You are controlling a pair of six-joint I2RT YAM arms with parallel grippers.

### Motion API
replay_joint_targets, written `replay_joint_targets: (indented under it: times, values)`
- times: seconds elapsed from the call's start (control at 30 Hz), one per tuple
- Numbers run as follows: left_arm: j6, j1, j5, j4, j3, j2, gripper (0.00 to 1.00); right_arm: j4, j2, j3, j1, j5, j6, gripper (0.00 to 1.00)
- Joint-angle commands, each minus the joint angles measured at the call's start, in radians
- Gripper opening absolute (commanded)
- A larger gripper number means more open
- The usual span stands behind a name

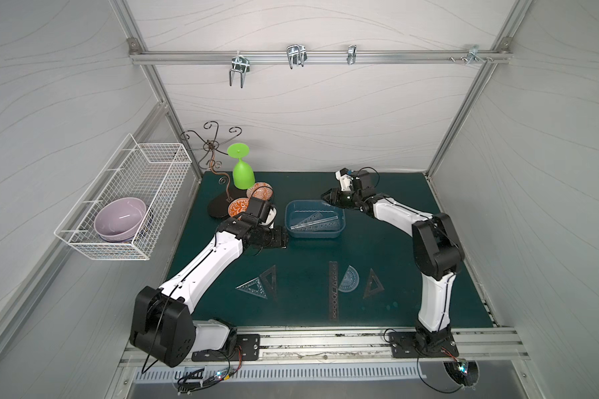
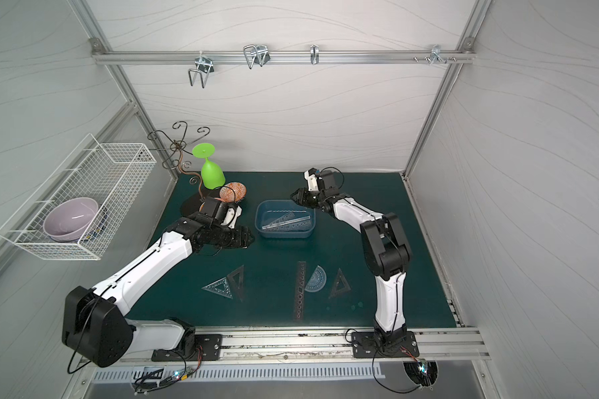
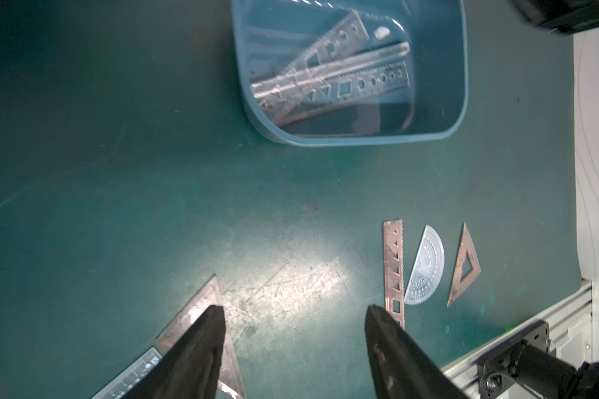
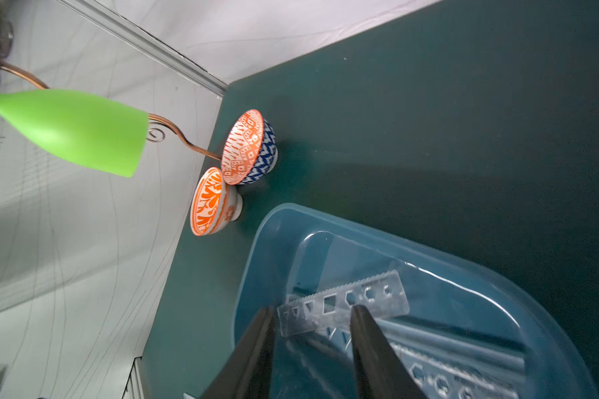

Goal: Put the scattered rulers into the storage box
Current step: Place the ruler in the storage box, then move the ruler to the center of the board.

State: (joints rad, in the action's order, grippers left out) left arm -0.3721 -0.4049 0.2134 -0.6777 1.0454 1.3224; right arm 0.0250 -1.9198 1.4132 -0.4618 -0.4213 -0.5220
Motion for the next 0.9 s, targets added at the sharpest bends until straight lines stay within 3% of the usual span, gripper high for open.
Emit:
replay_joint_targets:
  times: [0.0, 0.17, 0.37, 0.6, 0.87]
  values:
    - [-0.076, -0.07, -0.018, 0.037, -0.054, -0.046, 0.68, -0.115, 0.194, -0.126, -0.031, 0.019, 0.079, 0.41]
    - [-0.194, -0.17, 0.052, 0.196, -0.226, -0.087, 0.68, -0.225, 0.484, -0.471, -0.105, 0.052, 0.11, 0.37]
    - [-0.263, -0.248, 0.128, 0.323, -0.322, -0.063, 0.66, -0.231, 0.751, -0.811, -0.239, 0.071, -0.005, 0.35]
    - [-0.267, -0.264, 0.104, 0.302, -0.347, -0.068, 0.67, -0.159, 0.801, -0.966, -0.367, 0.086, -0.108, 0.34]
    - [-0.266, -0.264, 0.104, 0.31, -0.352, -0.018, 0.66, -0.046, 0.7, -0.999, -0.373, 0.064, -0.127, 0.33]
